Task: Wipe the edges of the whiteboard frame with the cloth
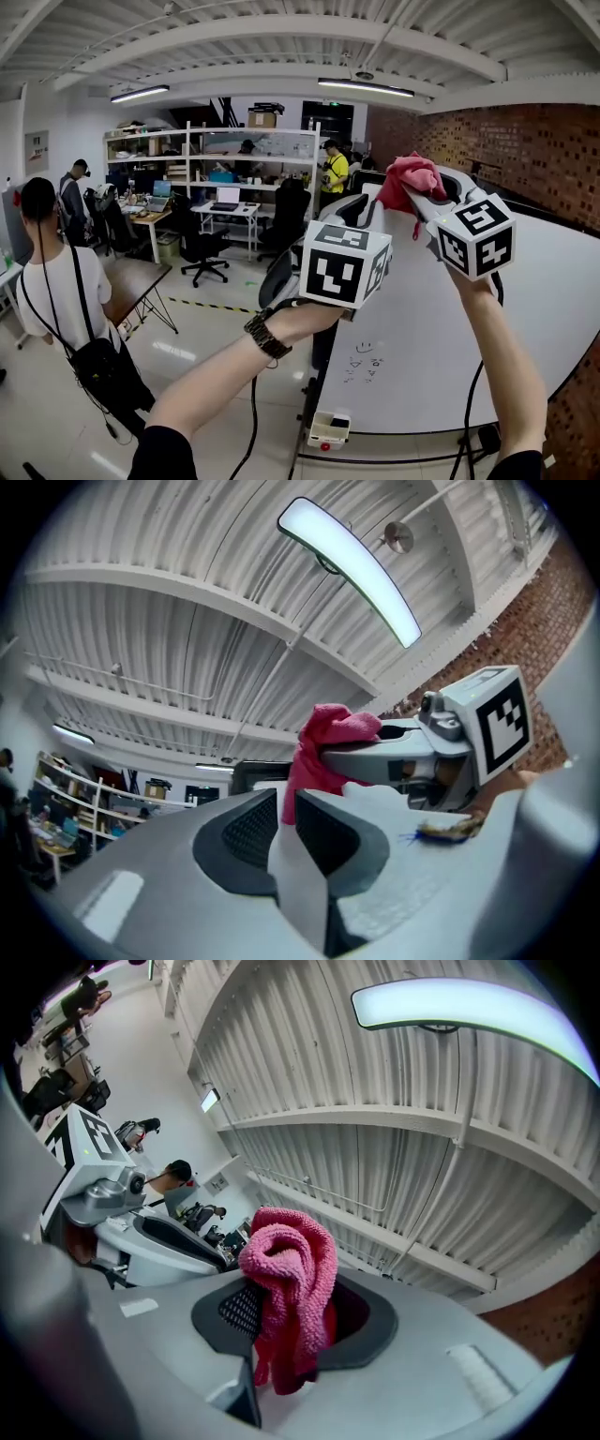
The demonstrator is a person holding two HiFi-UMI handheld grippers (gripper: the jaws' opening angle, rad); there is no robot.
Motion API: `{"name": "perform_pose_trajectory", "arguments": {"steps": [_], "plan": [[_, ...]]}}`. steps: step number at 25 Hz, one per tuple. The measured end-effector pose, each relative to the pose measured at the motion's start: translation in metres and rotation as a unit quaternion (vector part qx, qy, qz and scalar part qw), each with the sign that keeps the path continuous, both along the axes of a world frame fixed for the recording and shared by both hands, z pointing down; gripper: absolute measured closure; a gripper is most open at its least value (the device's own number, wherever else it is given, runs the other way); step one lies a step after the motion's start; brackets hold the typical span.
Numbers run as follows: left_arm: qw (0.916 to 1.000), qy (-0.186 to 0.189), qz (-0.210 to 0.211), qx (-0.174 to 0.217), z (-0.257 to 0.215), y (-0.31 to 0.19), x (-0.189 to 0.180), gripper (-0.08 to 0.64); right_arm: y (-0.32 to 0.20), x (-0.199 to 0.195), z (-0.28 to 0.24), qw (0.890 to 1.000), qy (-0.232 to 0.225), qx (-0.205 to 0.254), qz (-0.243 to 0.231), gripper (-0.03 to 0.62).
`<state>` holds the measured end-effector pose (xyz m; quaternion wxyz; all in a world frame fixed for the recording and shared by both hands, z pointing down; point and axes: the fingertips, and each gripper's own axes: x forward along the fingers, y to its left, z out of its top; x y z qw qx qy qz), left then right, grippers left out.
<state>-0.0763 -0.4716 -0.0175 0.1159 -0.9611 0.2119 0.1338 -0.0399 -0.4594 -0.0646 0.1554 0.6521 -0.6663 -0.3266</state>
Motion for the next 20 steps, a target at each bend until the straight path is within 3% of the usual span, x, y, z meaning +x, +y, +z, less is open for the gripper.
{"name": "perform_pose_trajectory", "arguments": {"steps": [4,8,14,20], "plan": [[0.9976,0.003,0.068,-0.012,0.003,0.022,0.021,0.509,0.006,0.018,0.002,1.0,-0.009,0.002,-0.002,0.471],[0.9981,0.017,0.057,-0.012,-0.013,0.034,0.041,0.509,0.029,0.044,-0.011,1.0,-0.002,0.01,-0.002,0.471],[0.9984,0.007,0.057,0.001,-0.019,0.06,0.066,0.509,0.057,0.073,-0.017,1.0,-0.009,0.018,-0.004,0.471],[0.9943,-0.034,0.089,0.048,-0.014,0.102,0.101,0.482,0.088,0.108,-0.022,0.999,-0.026,0.024,-0.009,0.471]]}}
